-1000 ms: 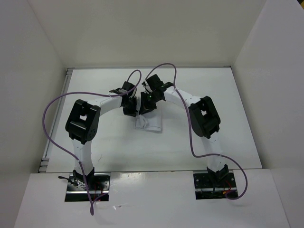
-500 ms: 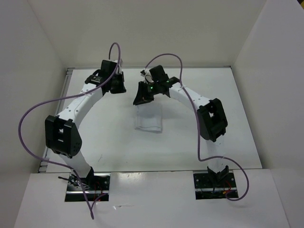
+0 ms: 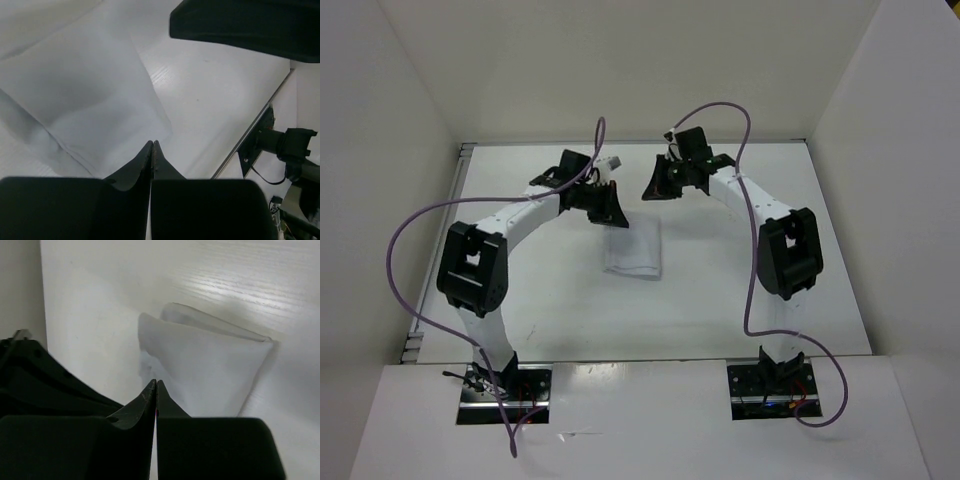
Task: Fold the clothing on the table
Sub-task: Fold the skirt
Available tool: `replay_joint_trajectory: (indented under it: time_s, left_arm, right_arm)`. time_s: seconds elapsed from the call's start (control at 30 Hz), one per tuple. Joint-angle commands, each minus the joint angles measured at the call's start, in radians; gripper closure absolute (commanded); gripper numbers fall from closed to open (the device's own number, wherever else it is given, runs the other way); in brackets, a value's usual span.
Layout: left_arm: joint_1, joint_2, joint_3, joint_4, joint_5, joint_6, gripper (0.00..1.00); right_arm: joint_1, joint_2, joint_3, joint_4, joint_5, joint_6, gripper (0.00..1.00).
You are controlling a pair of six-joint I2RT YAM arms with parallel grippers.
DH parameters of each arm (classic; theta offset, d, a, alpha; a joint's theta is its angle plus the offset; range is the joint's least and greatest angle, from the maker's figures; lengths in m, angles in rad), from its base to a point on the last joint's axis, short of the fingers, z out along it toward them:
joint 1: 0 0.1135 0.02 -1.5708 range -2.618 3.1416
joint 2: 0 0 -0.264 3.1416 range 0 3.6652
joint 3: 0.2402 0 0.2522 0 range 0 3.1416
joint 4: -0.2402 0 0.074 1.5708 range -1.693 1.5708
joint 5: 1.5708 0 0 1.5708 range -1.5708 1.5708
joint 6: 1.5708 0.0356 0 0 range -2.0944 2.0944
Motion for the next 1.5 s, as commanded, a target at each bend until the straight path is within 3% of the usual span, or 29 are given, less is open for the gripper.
replay_joint_trajectory:
  time_s: [0.0, 0.43, 0.67, 0.83, 1.07, 1.27, 1.47]
  left_arm:
    - [-0.002, 0.088, -0.062, 0.064, 0.077, -0.003, 1.0]
    - [-0.002, 0.157, -0.19, -0.004, -0.127, 0.026, 1.0]
    - [-0.002, 0.116, -0.2, -0.027, -0.138, 0.026, 1.0]
    - [-0.002, 0.084, -0.191, -0.068, -0.156, 0.026, 1.0]
    - [-0.002, 0.015, -0.179, -0.119, -0.22, 0.055, 1.0]
    - [0.018, -0.031, -0.213, -0.14, -0.25, 0.064, 1.0]
    - [0.018, -0.04, -0.236, -0.131, -0.228, 0.055, 1.0]
  right_arm:
    - [0.004, 0.06, -0.002, -0.001, -0.027, -0.017, 0.96]
    - [0.004, 0.222, 0.016, 0.048, -0.232, -0.008, 0.96]
    - [0.034, 0.302, 0.035, 0.067, -0.306, -0.008, 0.96]
    - [0.045, 0.38, 0.058, 0.067, -0.306, -0.017, 0.96]
    - [0.045, 0.413, 0.079, 0.031, -0.127, -0.027, 0.96]
    - [0.045, 0.292, 0.111, 0.041, -0.116, -0.037, 0.96]
    - [0.054, 0.292, 0.214, -0.031, -0.173, -0.06, 0.94]
